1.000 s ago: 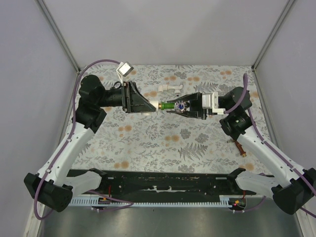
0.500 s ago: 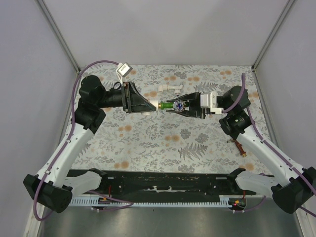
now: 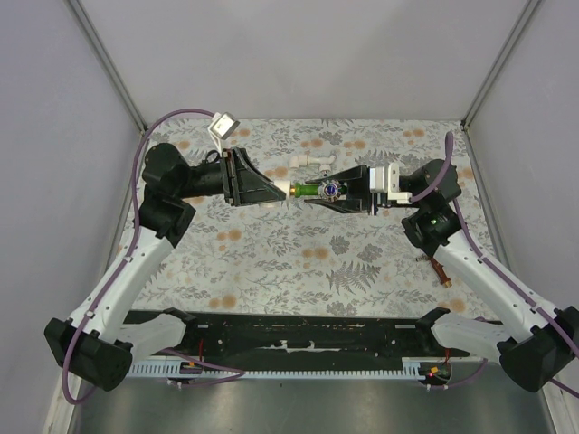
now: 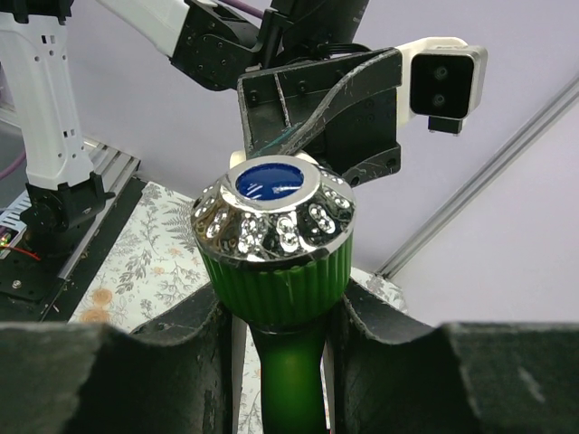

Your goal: Install the water faucets

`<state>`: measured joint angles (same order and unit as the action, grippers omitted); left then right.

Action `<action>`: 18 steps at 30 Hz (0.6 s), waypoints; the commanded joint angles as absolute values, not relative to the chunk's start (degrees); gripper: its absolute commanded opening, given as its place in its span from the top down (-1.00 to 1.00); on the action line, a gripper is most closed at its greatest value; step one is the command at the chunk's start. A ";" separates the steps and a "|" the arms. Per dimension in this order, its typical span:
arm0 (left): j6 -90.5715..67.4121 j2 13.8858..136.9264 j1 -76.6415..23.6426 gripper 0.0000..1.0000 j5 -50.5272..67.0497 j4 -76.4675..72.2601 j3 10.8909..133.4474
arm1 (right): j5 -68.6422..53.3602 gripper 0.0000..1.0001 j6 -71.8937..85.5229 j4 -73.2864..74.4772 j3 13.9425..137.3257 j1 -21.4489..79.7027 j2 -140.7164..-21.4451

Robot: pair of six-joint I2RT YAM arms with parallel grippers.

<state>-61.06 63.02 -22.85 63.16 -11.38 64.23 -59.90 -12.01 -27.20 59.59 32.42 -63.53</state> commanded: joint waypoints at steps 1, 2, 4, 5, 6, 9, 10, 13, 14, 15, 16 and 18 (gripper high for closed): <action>-62.32 61.08 -23.82 0.96 62.23 -18.02 64.95 | -58.01 1.00 -10.20 -22.68 59.68 33.84 -64.25; -62.05 60.91 -23.82 0.96 62.14 -17.93 64.78 | -58.27 1.00 -9.93 -22.59 59.85 33.84 -64.34; -61.44 60.91 -23.82 0.96 62.14 -17.58 64.69 | -58.62 1.00 -9.84 -21.98 60.29 33.84 -64.16; -61.09 60.91 -23.73 0.96 61.96 -17.23 64.69 | -58.80 1.00 -9.67 -21.80 60.38 33.84 -64.16; -60.21 60.82 -23.73 0.96 61.79 -16.79 64.69 | -58.80 1.00 -9.58 -21.80 60.55 33.84 -64.07; -56.88 60.29 -23.82 0.96 61.09 -14.68 64.60 | -58.53 1.00 -7.74 -21.71 60.82 33.84 -64.16; -56.26 60.21 -23.82 0.96 60.82 -14.59 64.34 | -58.45 1.00 -6.86 -21.97 60.91 33.84 -64.42; -54.32 60.03 -23.73 0.96 60.38 -14.68 63.72 | -57.83 1.00 -3.44 -22.67 60.73 33.93 -64.86; -53.71 59.86 -23.82 0.96 60.21 -14.76 63.55 | -57.40 1.00 -2.56 -23.20 60.65 33.93 -65.04; -52.83 59.85 -23.73 0.96 60.21 -14.77 63.46 | -57.04 1.00 -1.24 -23.38 60.47 33.93 -65.21; -51.95 59.77 -23.73 0.96 60.21 -14.77 63.37 | -56.61 1.00 -0.36 -23.29 60.56 33.93 -65.30; -50.28 59.50 -23.73 0.96 60.21 -14.77 63.37 | -55.73 1.00 2.52 -23.20 60.56 33.84 -65.65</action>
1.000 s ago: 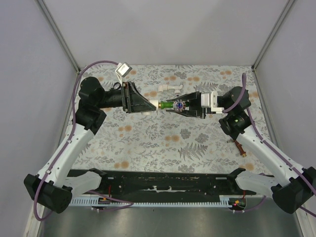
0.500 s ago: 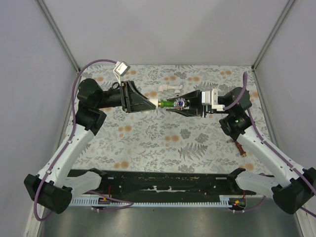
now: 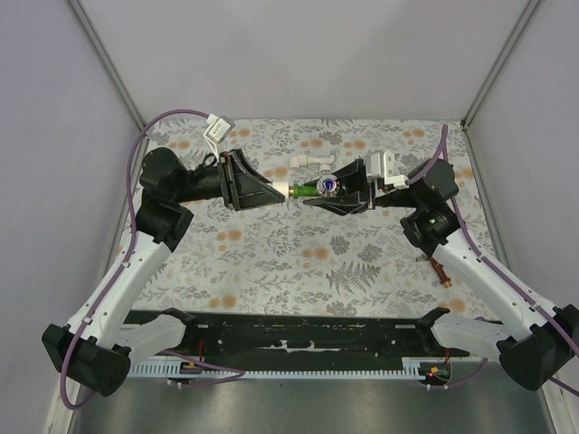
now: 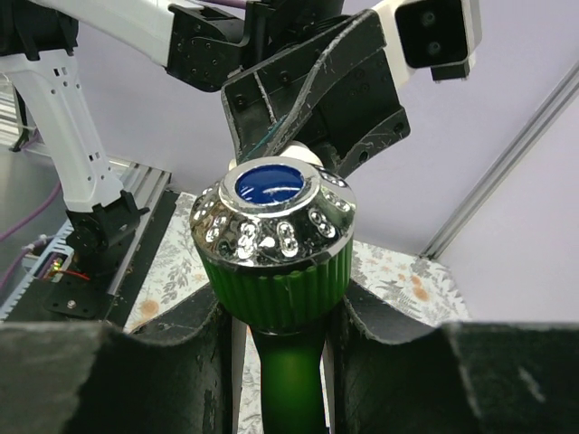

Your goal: Install the water faucets

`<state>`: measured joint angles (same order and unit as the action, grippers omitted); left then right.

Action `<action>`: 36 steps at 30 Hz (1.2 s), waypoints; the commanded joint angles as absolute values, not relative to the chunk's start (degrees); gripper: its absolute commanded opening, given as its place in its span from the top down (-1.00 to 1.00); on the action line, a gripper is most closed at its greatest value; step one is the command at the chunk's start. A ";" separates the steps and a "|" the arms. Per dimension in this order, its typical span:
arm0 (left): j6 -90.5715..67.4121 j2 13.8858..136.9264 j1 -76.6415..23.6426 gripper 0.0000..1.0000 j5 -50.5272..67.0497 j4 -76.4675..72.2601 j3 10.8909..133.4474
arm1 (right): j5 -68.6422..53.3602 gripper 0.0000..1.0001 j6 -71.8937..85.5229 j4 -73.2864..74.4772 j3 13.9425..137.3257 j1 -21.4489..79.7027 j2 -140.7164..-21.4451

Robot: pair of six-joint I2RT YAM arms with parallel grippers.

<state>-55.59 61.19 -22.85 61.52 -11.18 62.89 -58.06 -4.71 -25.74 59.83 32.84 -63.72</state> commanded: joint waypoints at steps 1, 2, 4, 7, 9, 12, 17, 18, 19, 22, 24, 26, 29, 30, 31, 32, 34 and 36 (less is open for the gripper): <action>-49.32 59.41 -23.73 0.96 60.29 -14.68 63.46 | -55.37 1.00 3.51 -23.20 60.64 34.01 -65.65; -48.44 59.41 -23.82 0.96 60.47 -14.68 63.37 | -54.94 1.00 4.65 -23.29 60.56 34.01 -65.83; -46.24 59.24 -23.82 0.96 60.73 -14.68 63.37 | -54.67 1.00 7.02 -23.29 60.64 34.10 -66.18; -42.46 58.80 -23.82 0.96 61.00 -14.59 63.37 | -54.23 1.00 10.45 -23.64 60.47 34.28 -66.53; -40.44 58.27 -23.82 0.96 60.56 -15.03 63.11 | -53.01 1.00 12.91 -24.34 59.86 34.37 -66.53; -40.08 57.22 -23.73 0.96 59.51 -18.88 61.62 | -50.98 1.00 17.21 -26.97 58.36 34.36 -66.53; -39.99 55.99 -23.82 0.96 58.45 -24.69 59.33 | -48.69 1.00 24.15 -28.83 57.48 34.54 -67.32; -39.21 55.90 -23.82 0.96 58.45 -24.96 59.24 | -48.34 1.00 25.74 -28.83 57.39 34.54 -67.41; -38.59 55.72 -23.73 0.96 58.45 -25.40 58.98 | -48.17 1.00 27.06 -28.83 57.57 34.63 -67.59; -37.01 54.94 -23.73 0.96 58.71 -29.61 57.31 | -47.99 1.00 30.75 -29.18 57.39 34.72 -68.29; -34.55 54.67 -23.82 0.96 59.67 -29.53 57.30 | -48.43 1.00 32.42 -29.88 57.13 34.80 -68.47; -31.92 55.28 -23.73 0.96 61.69 -27.26 58.44 | -49.21 1.00 33.31 -30.23 57.04 34.89 -68.82; -29.71 55.81 -23.82 0.96 64.07 -25.49 59.59 | -49.66 1.00 34.01 -30.23 56.87 34.89 -68.73; -29.27 55.90 -23.73 0.96 64.42 -25.58 59.59 | -49.57 1.00 34.36 -30.23 56.87 34.89 -68.73; -28.83 55.90 -23.82 0.96 64.77 -25.58 59.59 | -49.57 1.00 34.80 -30.23 56.78 34.89 -68.82; -28.05 55.81 -23.82 0.96 65.04 -25.40 59.59 | -49.31 1.00 35.50 -30.23 56.78 34.89 -68.73; -25.76 55.55 -23.82 0.96 65.04 -24.00 59.59 | -48.43 1.00 37.78 -30.50 56.60 34.81 -68.99; -21.99 54.93 -23.73 0.96 64.17 -22.16 59.41 | -47.64 1.00 40.59 -30.76 56.43 34.89 -69.08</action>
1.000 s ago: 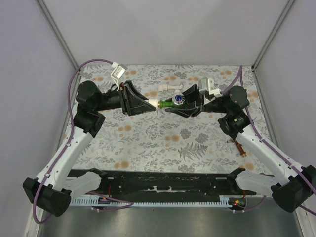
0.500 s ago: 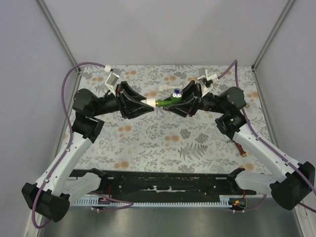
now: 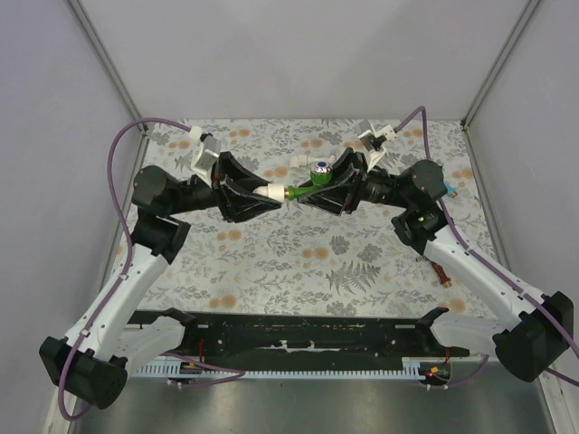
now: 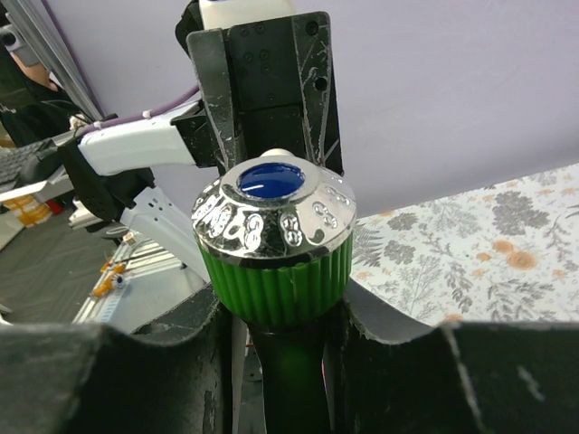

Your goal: Install the water faucets

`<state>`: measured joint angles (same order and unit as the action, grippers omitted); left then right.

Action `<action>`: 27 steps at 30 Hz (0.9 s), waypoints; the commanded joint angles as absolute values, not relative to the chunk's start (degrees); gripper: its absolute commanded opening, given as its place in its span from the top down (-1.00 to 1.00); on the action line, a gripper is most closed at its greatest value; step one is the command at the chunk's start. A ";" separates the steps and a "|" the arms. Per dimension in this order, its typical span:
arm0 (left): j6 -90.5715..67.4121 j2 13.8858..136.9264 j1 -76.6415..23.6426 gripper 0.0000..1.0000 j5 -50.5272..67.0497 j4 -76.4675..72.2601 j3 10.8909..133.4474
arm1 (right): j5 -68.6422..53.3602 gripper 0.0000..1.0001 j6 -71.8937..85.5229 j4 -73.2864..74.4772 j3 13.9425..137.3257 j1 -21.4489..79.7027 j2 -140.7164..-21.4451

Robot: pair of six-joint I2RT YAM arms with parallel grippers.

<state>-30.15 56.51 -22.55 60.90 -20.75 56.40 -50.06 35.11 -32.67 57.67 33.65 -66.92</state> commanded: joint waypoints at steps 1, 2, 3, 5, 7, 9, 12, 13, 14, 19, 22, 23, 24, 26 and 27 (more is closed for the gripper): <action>-19.80 54.41 -23.73 0.96 63.12 -20.84 59.15 | -47.46 1.00 42.35 -30.85 56.25 34.89 -69.26; -17.95 54.14 -23.73 0.96 62.24 -19.79 58.89 | -47.11 1.00 43.49 -31.02 56.08 34.89 -69.26; -16.19 53.88 -23.82 0.96 61.36 -18.64 58.89 | -46.85 1.00 44.64 -30.94 55.99 34.89 -69.17; -13.90 53.70 -23.82 0.96 60.47 -17.75 58.62 | -46.06 1.00 46.49 -30.59 55.81 35.07 -69.26; -12.49 53.70 -23.73 0.96 60.56 -17.75 58.45 | -44.92 1.00 48.07 -30.15 55.55 35.33 -69.35; -11.00 53.88 -23.73 0.96 60.73 -17.49 58.53 | -44.39 1.00 50.26 -29.97 55.28 35.68 -70.13; -8.18 53.62 -23.73 0.96 60.12 -15.48 58.89 | -45.08 1.00 54.57 -30.94 55.02 35.77 -71.63; -6.78 53.44 -23.82 0.96 59.94 -14.34 58.97 | -45.35 1.00 56.06 -31.02 55.11 35.77 -72.33; -5.38 53.00 -23.82 0.96 59.59 -12.76 58.97 | -45.87 1.00 57.47 -31.37 55.02 35.77 -72.86; 2.09 50.54 -23.82 0.96 58.45 -6.34 58.89 | -48.16 1.00 63.97 -34.01 54.67 35.77 -75.32; 5.18 49.22 -23.73 0.96 57.66 -3.17 58.71 | -48.51 1.00 65.91 -33.93 54.84 35.86 -76.29; 5.97 48.78 -23.82 0.96 57.22 -2.73 58.36 | -48.86 1.00 66.44 -33.93 55.02 35.77 -76.64; 6.41 48.43 -23.82 0.96 56.87 -2.55 57.92 | -49.22 1.00 67.05 -34.01 55.28 35.77 -76.90; 6.94 47.82 -23.73 0.96 56.16 -2.46 56.96 | -50.01 1.00 68.46 -34.10 55.72 35.77 -77.52; 7.12 47.64 -23.82 0.96 55.73 -2.37 56.43 | -50.36 1.00 68.81 -34.19 55.81 35.77 -77.87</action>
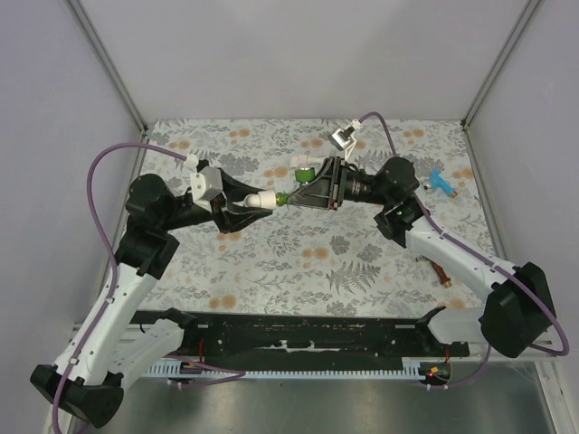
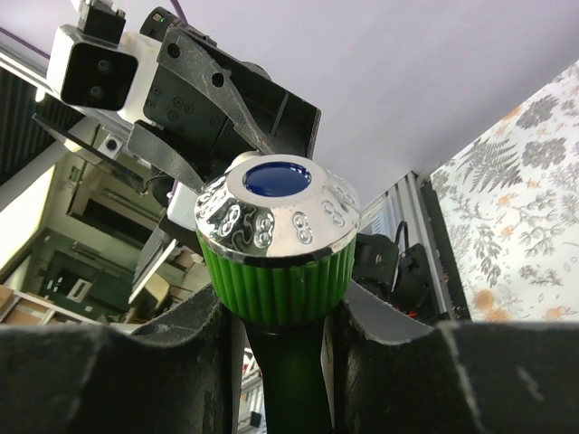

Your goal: Install the water faucets

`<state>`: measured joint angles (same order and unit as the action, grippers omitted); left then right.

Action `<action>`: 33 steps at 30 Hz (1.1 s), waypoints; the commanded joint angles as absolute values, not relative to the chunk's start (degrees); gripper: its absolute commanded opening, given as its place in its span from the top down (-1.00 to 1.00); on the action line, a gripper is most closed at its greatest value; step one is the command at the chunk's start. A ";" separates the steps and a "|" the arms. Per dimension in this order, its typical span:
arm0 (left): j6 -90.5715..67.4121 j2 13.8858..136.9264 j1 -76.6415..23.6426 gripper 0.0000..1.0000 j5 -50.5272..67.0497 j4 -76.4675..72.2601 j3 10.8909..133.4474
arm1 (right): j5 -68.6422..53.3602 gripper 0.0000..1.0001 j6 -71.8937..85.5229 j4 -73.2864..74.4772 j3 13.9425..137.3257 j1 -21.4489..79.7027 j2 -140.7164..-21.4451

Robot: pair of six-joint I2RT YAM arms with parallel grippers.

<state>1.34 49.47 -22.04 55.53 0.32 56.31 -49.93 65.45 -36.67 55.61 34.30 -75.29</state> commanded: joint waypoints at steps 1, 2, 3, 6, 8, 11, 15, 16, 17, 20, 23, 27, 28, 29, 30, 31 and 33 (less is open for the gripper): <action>7.29 47.38 -23.82 0.96 55.03 -2.11 55.99 | -50.54 0.97 69.51 -34.45 55.72 35.77 -78.22; 7.47 47.20 -23.73 0.96 54.32 -1.94 55.46 | -50.62 0.85 69.78 -34.80 55.55 35.68 -78.22; 7.73 47.11 -23.82 0.96 53.19 -1.76 54.76 | -50.36 0.74 69.96 -35.15 55.37 35.77 -78.31; 8.17 46.23 -23.73 0.96 50.37 -1.76 52.48 | -50.19 0.60 69.35 -34.46 55.11 35.77 -77.96; 6.86 45.88 -23.82 0.96 48.70 -3.33 50.46 | -49.75 0.46 68.47 -33.84 54.93 35.60 -77.78; 4.49 44.83 -23.82 0.96 47.29 -5.44 48.26 | -49.31 0.28 68.11 -33.75 54.84 35.51 -77.96; 1.85 42.98 -23.82 0.96 43.86 -8.61 44.83 | -49.83 0.11 68.03 -33.66 54.84 35.33 -78.57; 1.67 42.54 -23.82 0.96 42.99 -8.87 44.30 | -49.83 0.08 68.11 -33.66 54.84 35.42 -78.75; 1.76 42.28 -23.73 0.96 42.28 -8.88 43.95 | -49.92 0.04 68.12 -33.66 54.76 35.42 -78.66; 2.11 42.27 -23.73 0.96 40.96 -8.88 43.33 | -49.83 -0.07 67.94 -33.75 54.49 35.33 -78.57; 2.20 42.63 -23.73 0.96 40.52 -8.88 43.16 | -49.75 -0.14 67.85 -33.84 53.88 35.16 -78.31; 2.11 42.10 -23.73 0.96 38.68 -9.05 42.54 | -49.39 -0.30 67.59 -34.01 52.82 34.45 -77.78; 1.94 41.84 -23.82 0.96 38.15 -9.23 42.28 | -49.22 -0.31 67.67 -34.10 52.56 34.37 -77.61; 1.85 41.49 -23.64 0.96 37.36 -9.49 42.10 | -49.04 -0.34 67.68 -34.19 52.30 34.28 -77.61; 1.50 41.05 -23.82 0.96 36.66 -9.84 41.66 | -48.96 -0.37 67.68 -34.28 52.03 34.02 -77.35; 1.32 40.61 -23.64 0.96 36.04 -10.28 41.31 | -48.87 -0.40 67.68 -34.28 51.86 33.84 -77.26; 0.97 40.25 -23.73 0.96 34.98 -10.89 40.78 | -48.78 -0.46 67.33 -34.19 51.50 33.40 -76.82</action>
<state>2.48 42.02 -23.70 38.87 -4.99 41.32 -49.25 67.59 -32.47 52.16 34.26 -78.78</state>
